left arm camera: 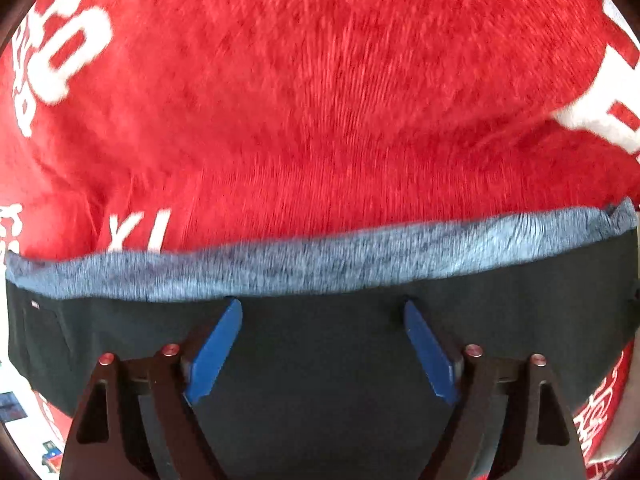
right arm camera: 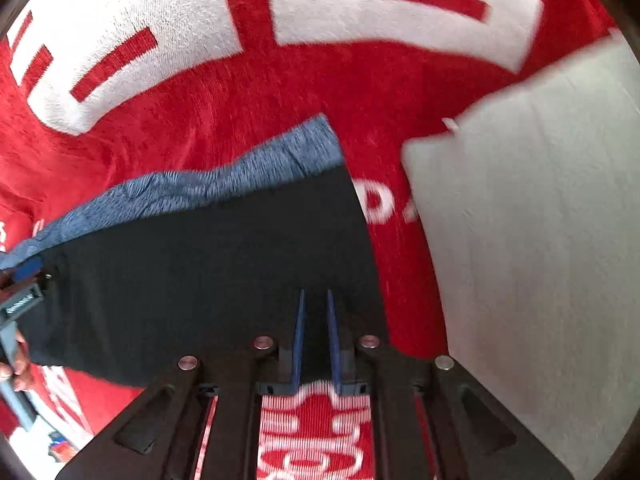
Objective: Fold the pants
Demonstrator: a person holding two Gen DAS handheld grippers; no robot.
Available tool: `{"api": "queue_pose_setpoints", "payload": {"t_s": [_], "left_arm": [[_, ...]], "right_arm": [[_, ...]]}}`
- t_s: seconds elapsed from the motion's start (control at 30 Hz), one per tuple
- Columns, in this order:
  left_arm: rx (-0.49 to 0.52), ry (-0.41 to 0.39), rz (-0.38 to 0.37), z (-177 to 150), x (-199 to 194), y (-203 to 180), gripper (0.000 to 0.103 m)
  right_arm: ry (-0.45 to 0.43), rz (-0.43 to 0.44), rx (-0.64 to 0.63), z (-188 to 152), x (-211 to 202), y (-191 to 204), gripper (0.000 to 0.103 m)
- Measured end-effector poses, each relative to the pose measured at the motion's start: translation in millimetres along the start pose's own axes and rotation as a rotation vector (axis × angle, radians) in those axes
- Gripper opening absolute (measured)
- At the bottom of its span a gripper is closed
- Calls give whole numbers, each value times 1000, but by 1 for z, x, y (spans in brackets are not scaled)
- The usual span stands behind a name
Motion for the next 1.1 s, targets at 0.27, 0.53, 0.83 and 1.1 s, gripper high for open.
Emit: {"api": "queue_pose_setpoints", "payload": {"t_s": [0.27,0.53,0.83,1.1], "left_arm": [[-63,-12,-1,43,-8,-4,85],[-83,7,26,39,-1,10,90],[-141,11,112,-5,-37,109,90],[-198,66,149,-69,-45,184,90]], "right_arm": [[-105,103,31,65,-21,12,13],[-87,1,206,83,-8,-29,2],[-96,53,96,2,-56,30,53],[-4,188,125,-116,-62,87,53]]}}
Point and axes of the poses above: each gripper's, at about its wrist camera, not at the fingertips, and x roughly the way its jaws point, y to its left, z to its top, the point moved 10 cm from there along x, roughly the way its jaws point, and after that the axes turned 13 degrees about -x, right-handed, at the moved point
